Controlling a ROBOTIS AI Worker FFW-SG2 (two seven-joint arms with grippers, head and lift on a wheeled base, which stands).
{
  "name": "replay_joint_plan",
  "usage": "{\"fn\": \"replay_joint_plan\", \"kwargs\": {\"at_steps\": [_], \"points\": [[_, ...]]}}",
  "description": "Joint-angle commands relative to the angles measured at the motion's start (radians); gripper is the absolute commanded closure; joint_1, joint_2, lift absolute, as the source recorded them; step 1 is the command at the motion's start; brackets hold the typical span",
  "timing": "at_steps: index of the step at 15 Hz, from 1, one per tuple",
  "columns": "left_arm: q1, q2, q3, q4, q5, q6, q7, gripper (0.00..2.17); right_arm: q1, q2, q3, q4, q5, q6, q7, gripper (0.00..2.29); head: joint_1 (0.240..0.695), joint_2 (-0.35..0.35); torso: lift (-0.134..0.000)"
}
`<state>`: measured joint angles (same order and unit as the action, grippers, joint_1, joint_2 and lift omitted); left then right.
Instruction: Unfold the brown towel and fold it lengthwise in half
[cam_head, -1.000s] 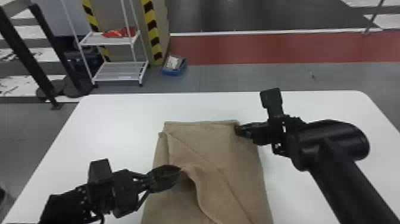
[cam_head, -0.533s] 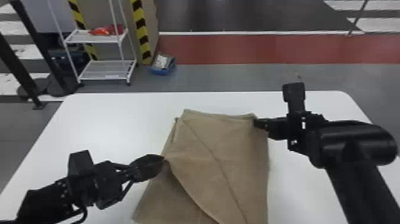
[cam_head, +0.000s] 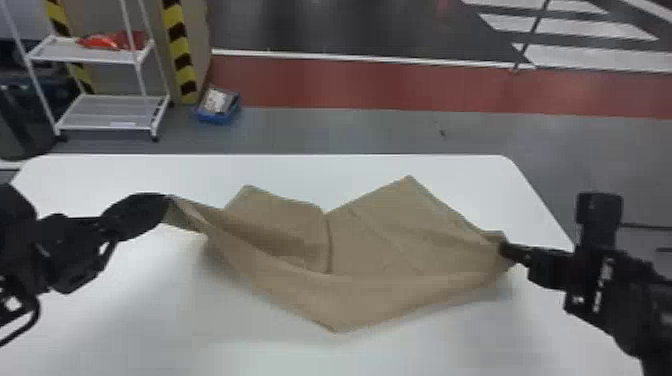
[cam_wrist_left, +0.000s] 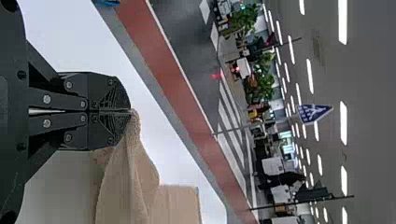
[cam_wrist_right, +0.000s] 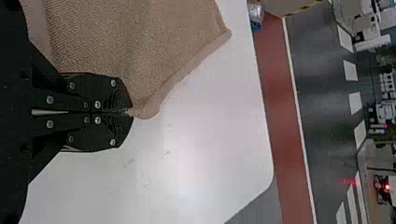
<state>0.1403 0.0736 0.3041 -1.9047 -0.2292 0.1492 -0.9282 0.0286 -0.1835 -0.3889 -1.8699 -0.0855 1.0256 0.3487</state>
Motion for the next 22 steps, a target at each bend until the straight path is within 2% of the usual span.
{"fn": "replay_joint_plan", "kwargs": {"at_steps": [1,2,4,5,6,7,8,10,11,12,13,15,19,22], "points": [[-0.008,-0.001,0.016,0.001,0.011,0.016,0.005,1.84,0.151,0.004,-0.09,-0.144,0.007,0.011,0.001,1.4,0.695,-0.163,-0.119],[-0.007,0.0,0.02,-0.002,0.011,0.019,0.0,1.84,0.203,0.004,-0.09,-0.198,0.047,0.032,0.009,1.16,0.695,-0.198,-0.119],[0.004,-0.001,0.024,-0.011,0.01,0.016,-0.017,1.84,0.283,0.027,-0.065,-0.298,0.228,0.032,0.064,0.11,0.695,-0.221,-0.119],[0.012,-0.001,0.027,-0.014,0.01,0.016,-0.034,1.84,0.3,0.047,-0.059,-0.333,0.314,0.017,0.102,0.0,0.695,-0.231,-0.119],[0.027,0.0,0.027,-0.017,0.008,0.01,-0.046,1.84,0.318,0.068,-0.047,-0.364,0.432,-0.038,0.156,0.0,0.695,-0.246,-0.119],[0.039,0.002,0.029,-0.019,0.008,-0.003,-0.058,1.84,0.346,0.073,-0.027,-0.376,0.55,-0.13,0.202,0.02,0.695,-0.251,-0.119],[0.047,0.003,0.03,-0.02,0.008,-0.009,-0.061,1.84,0.373,0.072,-0.019,-0.387,0.644,-0.216,0.231,0.05,0.695,-0.257,-0.119],[0.061,0.008,0.032,-0.019,0.008,-0.012,-0.063,1.84,0.427,0.059,-0.016,-0.387,0.839,-0.456,0.346,0.07,0.695,-0.271,-0.119],[0.064,0.008,0.032,-0.019,0.008,-0.012,-0.064,1.84,0.444,0.055,-0.016,-0.377,0.932,-0.535,0.397,0.07,0.695,-0.268,-0.119],[0.07,0.008,0.032,-0.022,0.01,-0.009,-0.07,1.84,0.452,0.049,-0.015,-0.364,1.014,-0.551,0.444,0.08,0.695,-0.263,-0.119],[0.074,0.006,0.032,-0.025,0.008,-0.012,-0.07,1.84,0.45,0.042,-0.015,-0.345,1.06,-0.575,0.487,0.09,0.695,-0.259,-0.119],[0.076,0.005,0.029,-0.025,0.008,-0.012,-0.072,1.84,0.452,0.026,-0.015,-0.302,1.107,-0.594,0.532,0.09,0.695,-0.266,-0.119],[0.081,0.002,0.023,-0.03,0.007,-0.012,-0.077,1.84,0.355,0.013,0.01,-0.17,1.13,-0.594,0.599,0.22,0.695,-0.294,-0.119],[0.087,0.003,0.024,-0.03,0.007,-0.012,-0.077,1.84,0.292,0.006,0.042,-0.112,1.132,-0.594,0.653,0.45,0.695,-0.289,-0.119]]}}
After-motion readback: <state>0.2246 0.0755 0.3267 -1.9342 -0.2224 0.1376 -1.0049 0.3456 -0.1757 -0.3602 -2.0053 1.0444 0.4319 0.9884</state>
